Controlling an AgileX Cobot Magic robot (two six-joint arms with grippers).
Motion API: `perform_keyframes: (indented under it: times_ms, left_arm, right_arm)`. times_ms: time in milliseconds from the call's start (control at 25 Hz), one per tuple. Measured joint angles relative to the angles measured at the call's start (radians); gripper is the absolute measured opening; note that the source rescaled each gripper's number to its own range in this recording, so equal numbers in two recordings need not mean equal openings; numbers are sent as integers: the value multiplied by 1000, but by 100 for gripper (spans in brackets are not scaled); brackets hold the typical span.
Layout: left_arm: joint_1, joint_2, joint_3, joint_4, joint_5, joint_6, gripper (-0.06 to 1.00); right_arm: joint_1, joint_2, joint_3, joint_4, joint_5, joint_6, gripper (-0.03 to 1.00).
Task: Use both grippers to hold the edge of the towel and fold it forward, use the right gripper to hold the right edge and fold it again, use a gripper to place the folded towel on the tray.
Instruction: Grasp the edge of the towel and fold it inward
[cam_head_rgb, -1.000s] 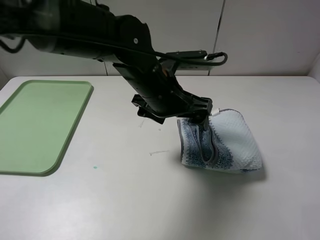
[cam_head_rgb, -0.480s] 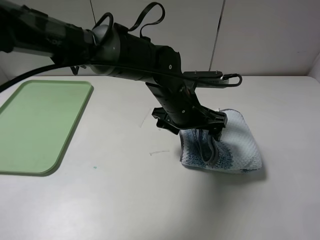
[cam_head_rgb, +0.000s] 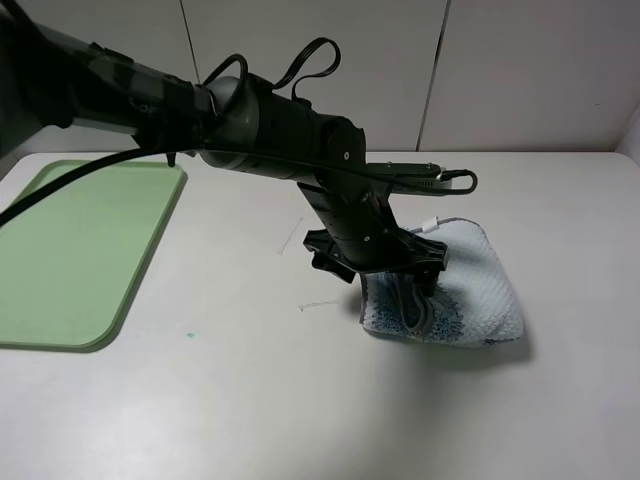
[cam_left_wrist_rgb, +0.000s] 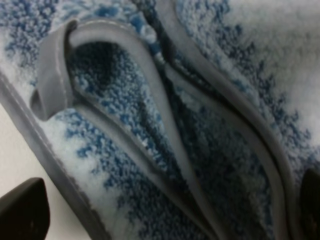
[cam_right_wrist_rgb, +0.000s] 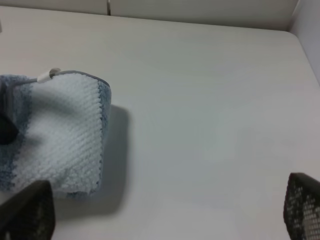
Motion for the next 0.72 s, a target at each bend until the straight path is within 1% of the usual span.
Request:
perform_keyframes:
  times_ms: [280,600,720]
  left_arm:
    - [0,39,-1,0,-14,-14,100]
    - [-9,76,-5,1,-100,-14,100]
    - [-11,80,-6,1,-114,-14,98]
  right_arm:
    - [0,0,0,2,0,0,100]
    - [0,0,1,5,0,0,100]
    - [0,0,1,5,0,0,100]
